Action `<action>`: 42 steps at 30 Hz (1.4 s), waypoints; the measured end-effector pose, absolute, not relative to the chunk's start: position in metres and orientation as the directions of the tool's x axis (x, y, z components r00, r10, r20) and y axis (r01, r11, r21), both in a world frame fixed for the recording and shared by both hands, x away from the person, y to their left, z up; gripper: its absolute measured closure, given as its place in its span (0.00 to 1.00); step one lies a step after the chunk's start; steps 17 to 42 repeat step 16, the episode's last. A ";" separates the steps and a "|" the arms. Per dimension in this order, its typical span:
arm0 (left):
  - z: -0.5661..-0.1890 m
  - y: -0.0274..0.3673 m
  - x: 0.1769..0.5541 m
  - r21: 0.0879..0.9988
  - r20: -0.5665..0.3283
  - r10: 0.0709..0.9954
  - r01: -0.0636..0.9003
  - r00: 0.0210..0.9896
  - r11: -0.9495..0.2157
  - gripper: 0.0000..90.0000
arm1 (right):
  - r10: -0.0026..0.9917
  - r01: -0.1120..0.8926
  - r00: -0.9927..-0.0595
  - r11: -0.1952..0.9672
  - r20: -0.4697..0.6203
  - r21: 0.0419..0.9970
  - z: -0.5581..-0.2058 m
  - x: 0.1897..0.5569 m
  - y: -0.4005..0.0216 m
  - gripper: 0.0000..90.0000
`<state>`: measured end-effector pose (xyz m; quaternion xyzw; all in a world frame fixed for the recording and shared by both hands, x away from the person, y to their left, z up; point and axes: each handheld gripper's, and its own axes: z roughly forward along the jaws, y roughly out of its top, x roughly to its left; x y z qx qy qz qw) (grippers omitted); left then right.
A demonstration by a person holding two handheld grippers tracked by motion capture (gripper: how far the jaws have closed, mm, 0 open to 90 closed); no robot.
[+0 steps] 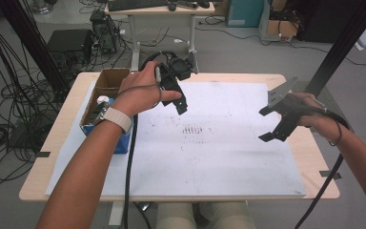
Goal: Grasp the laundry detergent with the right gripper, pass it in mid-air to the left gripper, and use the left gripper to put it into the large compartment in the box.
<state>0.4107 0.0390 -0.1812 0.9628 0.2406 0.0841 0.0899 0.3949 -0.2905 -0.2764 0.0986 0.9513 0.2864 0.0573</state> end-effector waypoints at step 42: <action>-0.182 0.041 0.411 0.220 0.113 0.490 0.459 0.865 -0.861 0.12 | 0.215 0.151 -0.975 0.817 -0.051 0.557 -0.278 0.396 -0.290 0.04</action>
